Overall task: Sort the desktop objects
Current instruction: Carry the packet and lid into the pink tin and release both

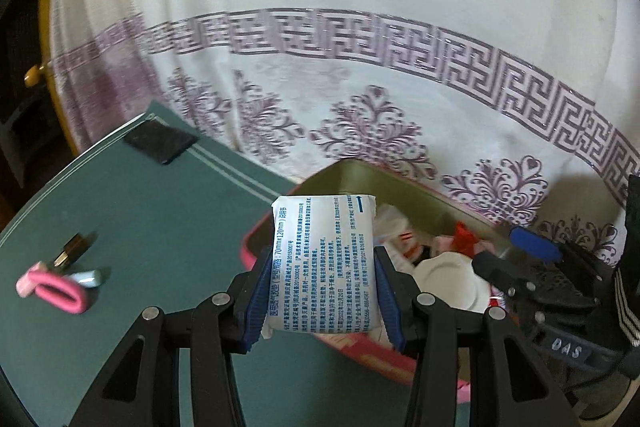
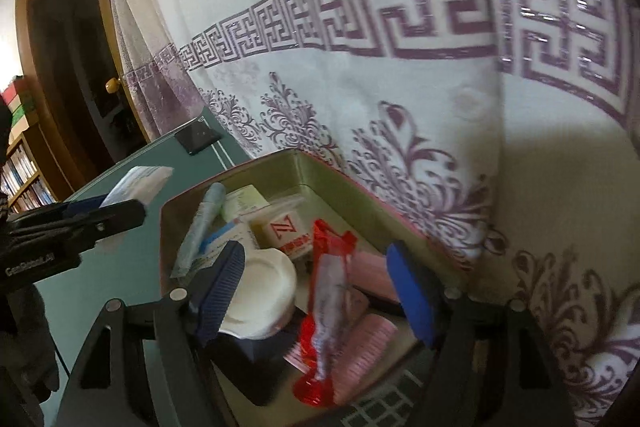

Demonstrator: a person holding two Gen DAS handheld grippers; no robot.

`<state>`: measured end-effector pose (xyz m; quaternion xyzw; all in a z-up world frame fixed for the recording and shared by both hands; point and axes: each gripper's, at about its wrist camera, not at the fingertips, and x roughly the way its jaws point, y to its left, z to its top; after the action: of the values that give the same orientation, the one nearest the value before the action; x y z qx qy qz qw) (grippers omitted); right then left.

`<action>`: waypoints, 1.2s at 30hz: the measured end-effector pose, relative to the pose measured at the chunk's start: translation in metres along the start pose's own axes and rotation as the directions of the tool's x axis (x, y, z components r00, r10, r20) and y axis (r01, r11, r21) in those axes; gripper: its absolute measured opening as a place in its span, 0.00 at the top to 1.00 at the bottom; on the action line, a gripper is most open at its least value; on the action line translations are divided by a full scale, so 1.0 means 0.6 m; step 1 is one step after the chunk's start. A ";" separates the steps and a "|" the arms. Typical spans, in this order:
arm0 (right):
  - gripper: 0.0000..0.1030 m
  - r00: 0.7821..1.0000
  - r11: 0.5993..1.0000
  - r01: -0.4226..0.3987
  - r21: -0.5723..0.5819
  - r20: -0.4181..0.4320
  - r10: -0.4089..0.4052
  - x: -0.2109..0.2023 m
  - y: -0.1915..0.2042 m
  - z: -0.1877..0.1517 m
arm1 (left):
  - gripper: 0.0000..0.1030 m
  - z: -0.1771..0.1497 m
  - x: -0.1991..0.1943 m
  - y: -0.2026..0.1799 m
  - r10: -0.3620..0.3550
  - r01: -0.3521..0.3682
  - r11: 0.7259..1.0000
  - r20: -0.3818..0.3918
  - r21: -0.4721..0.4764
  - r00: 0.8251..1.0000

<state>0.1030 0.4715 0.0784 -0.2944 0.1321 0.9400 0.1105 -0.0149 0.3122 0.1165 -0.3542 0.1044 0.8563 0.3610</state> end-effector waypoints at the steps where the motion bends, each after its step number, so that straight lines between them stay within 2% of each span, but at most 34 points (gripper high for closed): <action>1: 0.25 1.000 1.000 0.000 0.002 0.000 0.000 -0.002 -0.003 -0.002 | 0.52 0.003 0.006 -0.007 -0.007 0.007 1.000 -0.004 0.006 1.000; 10: 0.25 1.000 1.000 -0.001 0.006 0.004 0.001 -0.007 -0.013 -0.010 | 0.52 0.028 0.048 -0.038 -0.072 0.072 0.997 -0.015 0.017 0.997; 14: 0.25 1.000 1.000 -0.001 0.009 0.000 0.001 -0.006 -0.015 -0.012 | 0.51 0.033 0.064 -0.041 -0.080 0.080 0.997 -0.027 0.008 0.996; 15: 0.25 1.000 1.000 -0.001 0.009 0.001 0.001 -0.007 -0.015 -0.013 | 0.48 0.032 0.066 -0.040 -0.081 0.081 0.997 -0.031 0.006 0.996; 16: 0.25 1.000 1.000 -0.001 0.009 0.002 0.001 -0.008 -0.015 -0.013 | 0.39 0.031 0.067 -0.039 -0.081 0.081 0.997 -0.033 0.003 0.996; 18: 0.24 1.000 1.000 -0.001 0.009 0.003 0.001 -0.008 -0.014 -0.013 | 0.27 0.028 0.064 -0.032 -0.081 0.080 0.997 -0.029 -0.012 0.996; 20: 0.24 1.000 1.000 -0.001 0.008 0.002 0.001 -0.006 -0.012 -0.014 | 0.27 0.027 0.058 -0.023 -0.086 0.086 0.996 -0.021 -0.028 0.996; 33: 0.24 1.000 1.000 -0.011 0.015 -0.002 0.011 -0.010 0.000 -0.017 | 0.26 0.000 0.032 0.045 -0.007 0.005 0.993 -0.020 -0.118 1.000; 34: 0.24 1.000 1.000 -0.014 0.016 -0.003 0.014 -0.011 0.002 -0.018 | 0.21 -0.004 0.030 0.051 0.001 -0.003 0.992 -0.023 -0.127 1.000; 36: 0.24 1.000 1.000 -0.018 0.015 -0.002 0.018 -0.012 0.008 -0.018 | 0.17 -0.013 0.027 0.066 0.015 -0.018 0.989 -0.027 -0.146 1.000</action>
<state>0.1129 0.4627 0.0747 -0.2935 0.1419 0.9396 0.1039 -0.0463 0.2892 0.0969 -0.3900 0.0491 0.8599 0.3256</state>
